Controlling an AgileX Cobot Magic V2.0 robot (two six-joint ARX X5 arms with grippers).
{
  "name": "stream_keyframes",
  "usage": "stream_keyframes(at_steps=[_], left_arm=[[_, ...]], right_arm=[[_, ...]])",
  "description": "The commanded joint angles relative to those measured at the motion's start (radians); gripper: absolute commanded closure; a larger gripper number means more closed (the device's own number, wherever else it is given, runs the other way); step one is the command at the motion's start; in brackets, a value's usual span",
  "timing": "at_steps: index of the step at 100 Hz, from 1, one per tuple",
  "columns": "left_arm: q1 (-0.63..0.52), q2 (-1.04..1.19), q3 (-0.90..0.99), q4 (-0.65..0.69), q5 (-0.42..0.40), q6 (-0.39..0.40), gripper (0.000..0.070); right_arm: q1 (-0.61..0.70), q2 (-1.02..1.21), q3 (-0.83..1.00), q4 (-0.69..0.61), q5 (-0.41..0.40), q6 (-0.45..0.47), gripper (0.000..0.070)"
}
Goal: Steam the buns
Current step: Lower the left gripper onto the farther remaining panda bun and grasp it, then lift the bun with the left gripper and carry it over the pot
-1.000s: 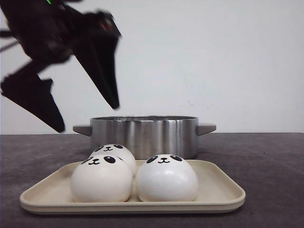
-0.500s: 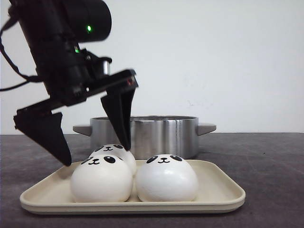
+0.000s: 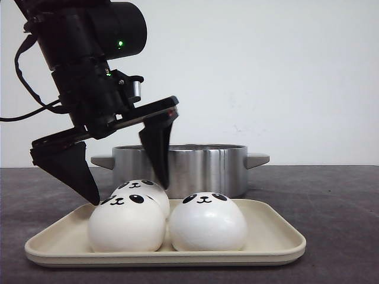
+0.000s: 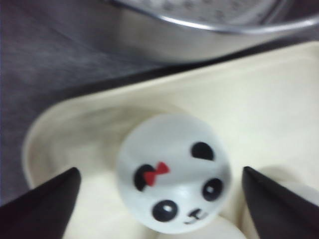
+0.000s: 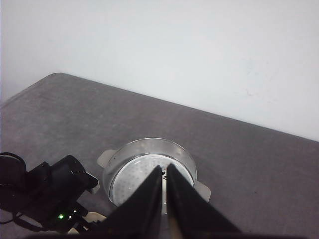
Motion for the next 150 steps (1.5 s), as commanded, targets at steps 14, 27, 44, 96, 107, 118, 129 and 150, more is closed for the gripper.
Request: stream_keyframes(at_steps=[14,27,44,96,107,118,129,150], left_arm=[[-0.008,0.021,0.016,0.003,-0.004,-0.001,0.0237],[-0.008,0.030,0.016,-0.007,-0.004,-0.001,0.0244],[-0.008,0.041,0.016,-0.057,-0.007,0.014,0.0468],[-0.068,-0.085,0.043,-0.080,0.037,0.113,0.0700],[-0.098,-0.172,0.043,-0.076,0.037,0.115,0.0700],[-0.116,-0.256,0.043,-0.072,0.036,0.116,0.0700],[-0.117,-0.324,0.043,-0.021,0.023,0.115,0.0700],[-0.061,-0.348,0.068,0.095,-0.003,0.116,0.0700]], right_arm=[[0.014,0.011,0.017,0.005,0.007,0.029,0.0694],[0.014,0.011,0.016,0.000,0.011,0.035,0.0694],[0.014,0.012,0.010,-0.018,0.026,0.046,0.0694],[0.014,0.010,0.004,-0.073,0.054,0.089,0.0694],[0.014,0.011,0.004,-0.071,0.082,0.089,0.0694],[0.014,0.011,0.004,-0.066,0.085,0.088,0.0694],[0.014,0.010,0.004,-0.066,0.106,0.084,0.0694],[0.014,0.011,0.004,-0.066,0.108,0.084,0.0694]])
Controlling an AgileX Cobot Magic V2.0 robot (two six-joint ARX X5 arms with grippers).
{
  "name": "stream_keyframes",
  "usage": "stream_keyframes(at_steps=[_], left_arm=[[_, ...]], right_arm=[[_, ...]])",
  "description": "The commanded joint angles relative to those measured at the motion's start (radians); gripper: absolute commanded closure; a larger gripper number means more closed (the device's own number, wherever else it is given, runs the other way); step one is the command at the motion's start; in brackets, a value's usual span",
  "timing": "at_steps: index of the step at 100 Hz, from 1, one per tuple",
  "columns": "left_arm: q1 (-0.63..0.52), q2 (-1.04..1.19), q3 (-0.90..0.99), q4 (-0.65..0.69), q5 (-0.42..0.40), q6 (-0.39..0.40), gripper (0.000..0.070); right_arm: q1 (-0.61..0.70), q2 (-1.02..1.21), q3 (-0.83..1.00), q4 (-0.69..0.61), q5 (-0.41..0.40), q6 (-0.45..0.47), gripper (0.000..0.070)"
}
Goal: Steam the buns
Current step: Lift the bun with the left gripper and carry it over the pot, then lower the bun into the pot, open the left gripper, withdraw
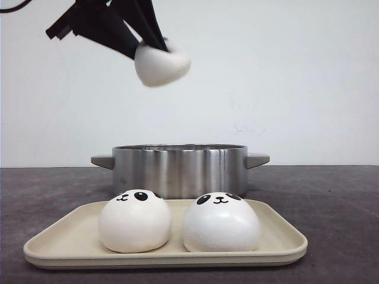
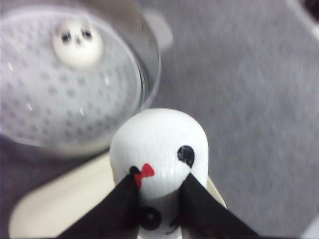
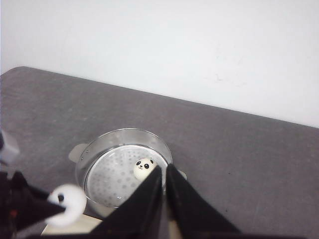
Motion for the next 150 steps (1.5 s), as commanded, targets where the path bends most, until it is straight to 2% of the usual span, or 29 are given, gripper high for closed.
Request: stream_keyframes(at_steps=[1,14,38,56,94,103,118,127,133,150], left_arm=[[0.017,0.029,0.033,0.023,-0.006,0.014,0.0700],[0.063,0.092,0.084,0.055,-0.007,0.021,0.0700],[0.151,0.309,0.251,0.055,-0.018,0.093,0.0700],[0.190,0.465,0.364,0.053,-0.094,0.108,0.0700],[0.224,0.669,0.410,0.066,-0.118,0.137,0.0694],[0.224,0.690,0.410,0.069,-0.118,0.137,0.0580],[0.225,0.700,0.410,0.099,-0.119,0.136,0.0293],[0.225,0.700,0.412,0.119,-0.118,0.136,0.0173],[0.225,0.700,0.416,0.119,-0.118,0.136,0.0135],[0.226,0.700,0.432,0.107,-0.118,0.136,0.0134]], right_arm=[[0.014,0.010,0.015,0.011,0.004,0.007,0.0694],[0.014,0.010,0.015,0.010,0.004,0.007,0.0694],[0.014,0.018,0.015,0.008,0.003,0.007,0.0694],[0.014,0.030,0.015,-0.009,0.000,0.010,0.0694],[0.014,0.049,0.015,-0.073,0.015,0.046,0.0694],[0.014,0.049,0.015,-0.072,0.027,0.046,0.0694],[0.014,0.050,0.015,-0.074,0.027,0.054,0.0694],[0.014,0.050,0.015,-0.076,0.027,0.057,0.0694],[0.014,0.050,0.015,-0.080,0.027,0.058,0.0694],[0.014,0.055,0.015,-0.105,0.032,0.061,0.0694]])
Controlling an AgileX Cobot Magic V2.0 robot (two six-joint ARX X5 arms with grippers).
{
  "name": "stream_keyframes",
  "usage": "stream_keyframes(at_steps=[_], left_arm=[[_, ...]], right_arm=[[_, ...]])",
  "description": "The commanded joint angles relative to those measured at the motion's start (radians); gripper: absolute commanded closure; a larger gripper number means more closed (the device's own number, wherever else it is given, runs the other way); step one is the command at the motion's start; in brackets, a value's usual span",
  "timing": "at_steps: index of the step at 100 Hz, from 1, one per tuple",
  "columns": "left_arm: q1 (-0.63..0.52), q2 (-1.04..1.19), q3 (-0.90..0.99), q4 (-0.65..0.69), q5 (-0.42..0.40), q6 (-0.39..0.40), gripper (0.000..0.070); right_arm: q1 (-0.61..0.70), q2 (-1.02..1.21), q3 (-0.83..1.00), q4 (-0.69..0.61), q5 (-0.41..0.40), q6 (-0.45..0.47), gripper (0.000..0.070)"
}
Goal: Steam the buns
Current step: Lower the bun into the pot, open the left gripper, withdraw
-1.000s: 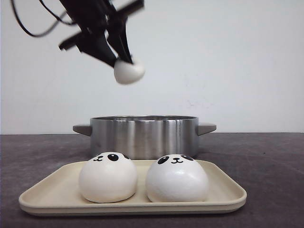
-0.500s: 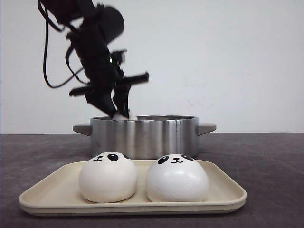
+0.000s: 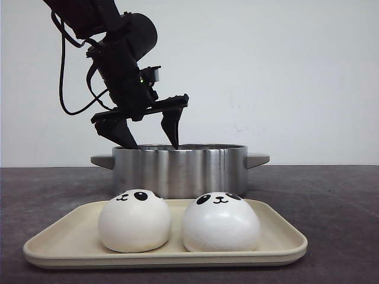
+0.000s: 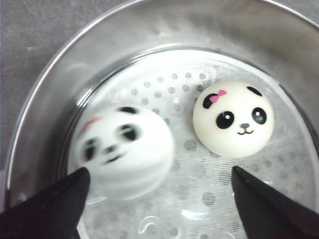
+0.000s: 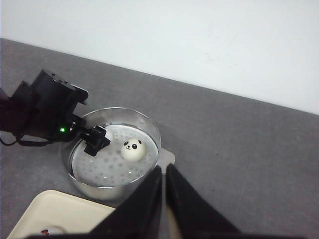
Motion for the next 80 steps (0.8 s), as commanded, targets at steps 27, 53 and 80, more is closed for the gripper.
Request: stream_keyframes(at_steps=[27,53,80], left_arm=[[-0.007,-0.046,0.116,-0.140,0.004,-0.030,0.0143],[-0.056,-0.280,0.116,-0.215,0.005,-0.031,0.0143],[-0.126,-0.600,0.116,-0.239,0.006,-0.016,0.0144]], right_arm=[[0.014,0.033,0.013,-0.068,0.031,0.043,0.0694],[0.010,0.070,-0.066,-0.049,0.029,0.087,0.0694],[0.010,0.086,-0.373,0.156,-0.141,0.198,0.0694]])
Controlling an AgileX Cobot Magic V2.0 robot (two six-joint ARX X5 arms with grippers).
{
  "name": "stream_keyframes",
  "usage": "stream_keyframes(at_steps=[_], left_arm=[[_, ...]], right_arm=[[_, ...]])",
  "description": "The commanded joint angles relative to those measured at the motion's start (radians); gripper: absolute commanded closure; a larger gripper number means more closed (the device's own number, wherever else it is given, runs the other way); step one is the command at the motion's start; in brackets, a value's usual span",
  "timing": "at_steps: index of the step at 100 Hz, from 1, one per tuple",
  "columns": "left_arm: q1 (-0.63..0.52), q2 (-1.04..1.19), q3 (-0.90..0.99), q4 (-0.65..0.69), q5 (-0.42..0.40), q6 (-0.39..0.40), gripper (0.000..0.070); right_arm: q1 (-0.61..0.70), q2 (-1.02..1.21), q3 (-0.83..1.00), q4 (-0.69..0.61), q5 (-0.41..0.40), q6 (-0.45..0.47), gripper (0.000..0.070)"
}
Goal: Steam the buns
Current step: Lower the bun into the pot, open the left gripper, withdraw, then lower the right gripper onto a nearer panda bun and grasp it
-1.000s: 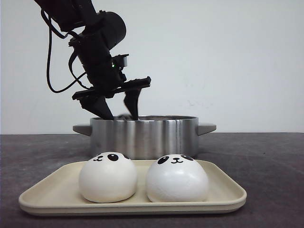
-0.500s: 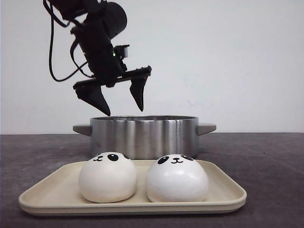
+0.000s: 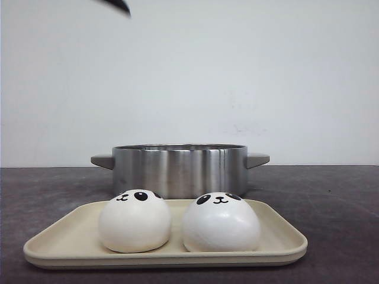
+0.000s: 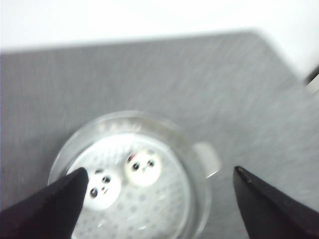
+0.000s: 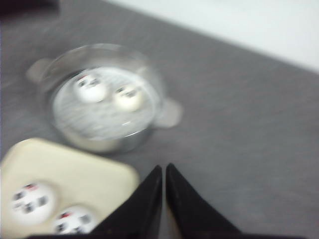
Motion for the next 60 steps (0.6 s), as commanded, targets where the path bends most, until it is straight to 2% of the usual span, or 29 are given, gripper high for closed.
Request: stream_keyframes(at_steps=[1,12,20,24,34,38,60], left_arm=[[-0.023,-0.072,0.025,-0.007,0.001,0.011,0.0144],[-0.046,-0.191,0.025,-0.051,0.001,0.028,0.0144],[-0.055,-0.270,0.025,-0.079,0.012,-0.001,0.0144],[-0.056,-0.308,0.025,-0.089,0.024,-0.005,0.0144],[-0.056,-0.393,0.025,-0.104,0.026,-0.005,0.0144],[-0.056,-0.421,0.025,-0.106,0.026,-0.003,0.0144],[-0.056,-0.515,0.025,-0.140,0.024,0.020,0.0144]], right_arm=[[0.011,0.016,-0.083,0.080,-0.061,0.074,0.0694],[0.001,0.018,-0.244,0.253,-0.180,0.130,0.0694],[-0.014,0.033,-0.340,0.365,-0.290,0.171,0.0668],[-0.023,0.045,-0.375,0.402,-0.334,0.188,0.0585],[-0.043,0.094,-0.407,0.425,-0.401,0.206,0.0269],[-0.051,0.115,-0.407,0.423,-0.428,0.206,0.0198],[-0.095,0.212,-0.407,0.441,-0.603,0.206,0.0189]])
